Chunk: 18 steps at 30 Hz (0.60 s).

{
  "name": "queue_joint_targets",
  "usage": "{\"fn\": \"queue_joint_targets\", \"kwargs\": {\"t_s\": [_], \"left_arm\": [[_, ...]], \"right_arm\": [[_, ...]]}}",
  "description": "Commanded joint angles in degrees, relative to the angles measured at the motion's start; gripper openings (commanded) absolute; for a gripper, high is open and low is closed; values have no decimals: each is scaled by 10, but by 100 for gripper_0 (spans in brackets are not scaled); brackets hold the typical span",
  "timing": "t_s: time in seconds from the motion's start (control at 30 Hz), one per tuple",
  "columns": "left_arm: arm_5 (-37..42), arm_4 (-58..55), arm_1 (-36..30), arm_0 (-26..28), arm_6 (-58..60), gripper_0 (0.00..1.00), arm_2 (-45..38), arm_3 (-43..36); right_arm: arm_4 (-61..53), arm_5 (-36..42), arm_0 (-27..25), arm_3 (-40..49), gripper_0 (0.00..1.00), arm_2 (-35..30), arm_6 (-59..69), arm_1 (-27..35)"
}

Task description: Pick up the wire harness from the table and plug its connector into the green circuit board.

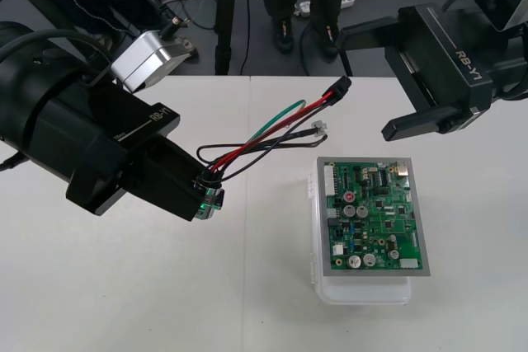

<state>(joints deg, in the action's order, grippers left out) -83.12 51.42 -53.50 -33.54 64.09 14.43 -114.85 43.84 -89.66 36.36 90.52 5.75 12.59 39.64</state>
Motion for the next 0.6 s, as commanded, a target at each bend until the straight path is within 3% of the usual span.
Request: {"fn": "queue_joint_targets", "kwargs": {"t_s": [0.03, 0.6], "left_arm": [[30, 1, 8, -27, -30, 0, 6, -15], [30, 1, 9, -27, -29, 0, 5, -20]], "right_arm": [[-10, -3, 26, 18, 100, 7, -38, -18], [-9, -3, 27, 40, 100, 11, -34, -56]]}}
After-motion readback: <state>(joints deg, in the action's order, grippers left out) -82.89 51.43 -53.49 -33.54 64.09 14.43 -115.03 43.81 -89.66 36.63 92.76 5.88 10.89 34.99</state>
